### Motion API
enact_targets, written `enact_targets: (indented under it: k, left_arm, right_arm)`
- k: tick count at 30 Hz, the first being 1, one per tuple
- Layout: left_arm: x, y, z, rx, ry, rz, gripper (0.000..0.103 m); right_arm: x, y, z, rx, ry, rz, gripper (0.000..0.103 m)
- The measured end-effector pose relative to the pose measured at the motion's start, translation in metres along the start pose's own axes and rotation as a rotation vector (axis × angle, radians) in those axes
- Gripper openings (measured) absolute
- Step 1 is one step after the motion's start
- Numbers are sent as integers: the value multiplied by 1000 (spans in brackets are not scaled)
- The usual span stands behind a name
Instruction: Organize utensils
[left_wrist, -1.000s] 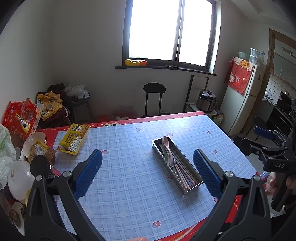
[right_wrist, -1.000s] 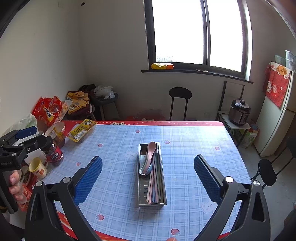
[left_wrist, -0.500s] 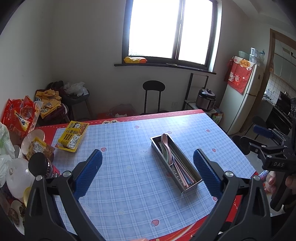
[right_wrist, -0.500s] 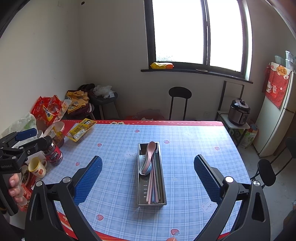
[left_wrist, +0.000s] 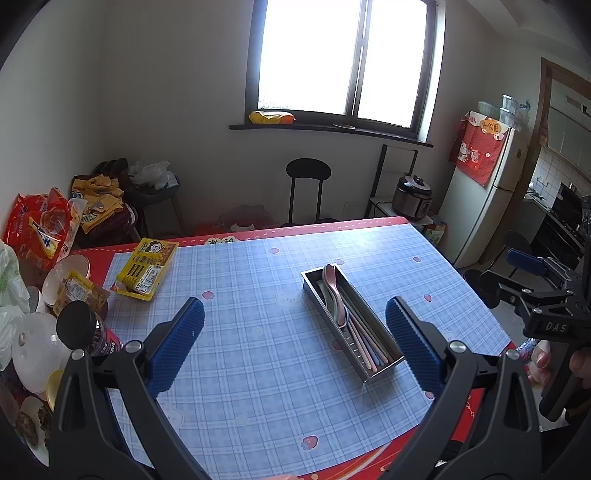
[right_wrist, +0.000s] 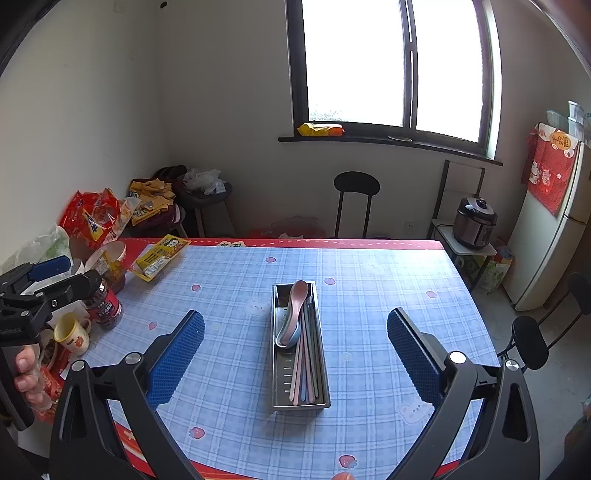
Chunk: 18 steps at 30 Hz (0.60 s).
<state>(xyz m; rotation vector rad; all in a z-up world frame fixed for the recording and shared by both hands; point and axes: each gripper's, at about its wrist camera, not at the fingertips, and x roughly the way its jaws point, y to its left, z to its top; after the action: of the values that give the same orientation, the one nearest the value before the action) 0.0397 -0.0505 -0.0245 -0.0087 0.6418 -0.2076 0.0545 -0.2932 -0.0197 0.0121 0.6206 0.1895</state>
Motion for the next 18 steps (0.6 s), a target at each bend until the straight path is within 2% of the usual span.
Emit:
enact_targets:
  k: [18]
  left_arm:
    - [-1,0,-4,-3,4,1,97]
  right_arm:
    - [0,0,2,-2,4,0,97]
